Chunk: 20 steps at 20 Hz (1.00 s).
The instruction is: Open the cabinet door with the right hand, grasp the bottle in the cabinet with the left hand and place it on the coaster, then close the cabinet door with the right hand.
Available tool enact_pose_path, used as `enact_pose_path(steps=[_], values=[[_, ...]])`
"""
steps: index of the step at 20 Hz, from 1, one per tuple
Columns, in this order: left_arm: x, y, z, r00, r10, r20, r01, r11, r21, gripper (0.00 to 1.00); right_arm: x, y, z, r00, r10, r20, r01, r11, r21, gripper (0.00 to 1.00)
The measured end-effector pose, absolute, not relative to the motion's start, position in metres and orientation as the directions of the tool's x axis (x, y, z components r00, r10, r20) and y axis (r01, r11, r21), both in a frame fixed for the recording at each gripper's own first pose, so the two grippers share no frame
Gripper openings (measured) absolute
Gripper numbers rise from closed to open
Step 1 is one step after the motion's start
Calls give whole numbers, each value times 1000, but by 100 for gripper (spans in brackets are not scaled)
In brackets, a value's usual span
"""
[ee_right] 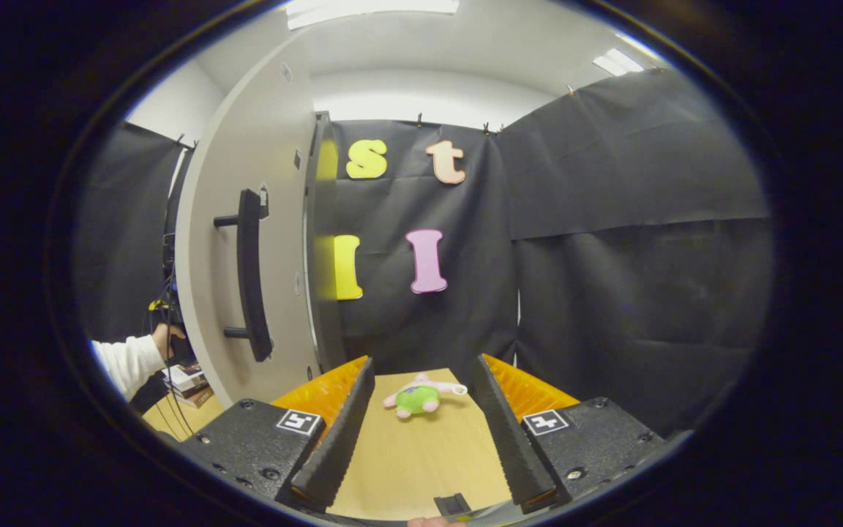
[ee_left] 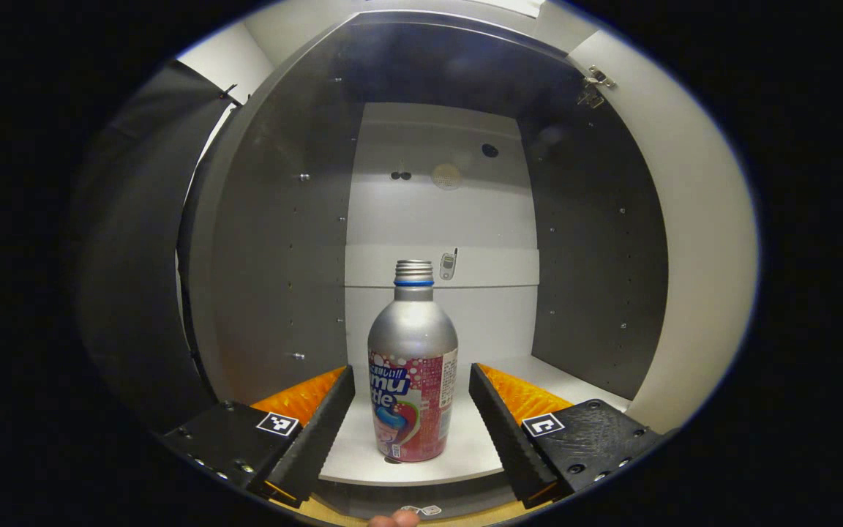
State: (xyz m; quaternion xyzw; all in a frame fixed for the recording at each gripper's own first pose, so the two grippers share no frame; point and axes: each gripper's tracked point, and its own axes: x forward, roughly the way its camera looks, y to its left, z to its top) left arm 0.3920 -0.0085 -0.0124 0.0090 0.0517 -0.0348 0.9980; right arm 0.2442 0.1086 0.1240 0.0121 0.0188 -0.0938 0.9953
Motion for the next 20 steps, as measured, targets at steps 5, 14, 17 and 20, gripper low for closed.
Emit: enact_pose_path(steps=[5,14,17,20], values=[[404,-9,-10,993,-71,-95,72,997,6,95,242,106,119,977,-205,-50,207,978,28,86],[372,1,9,995,-87,-49,86,996,-24,82,246,120,114,984,-171,-50,173,984,44,86],[338,9,12,995,-91,-32,90,996,-24,71,248,126,114,988,-152,-40,153,987,39,86],[295,27,6,998,-67,-19,67,998,3,71,251,134,118,992,-122,-24,123,991,49,86]])
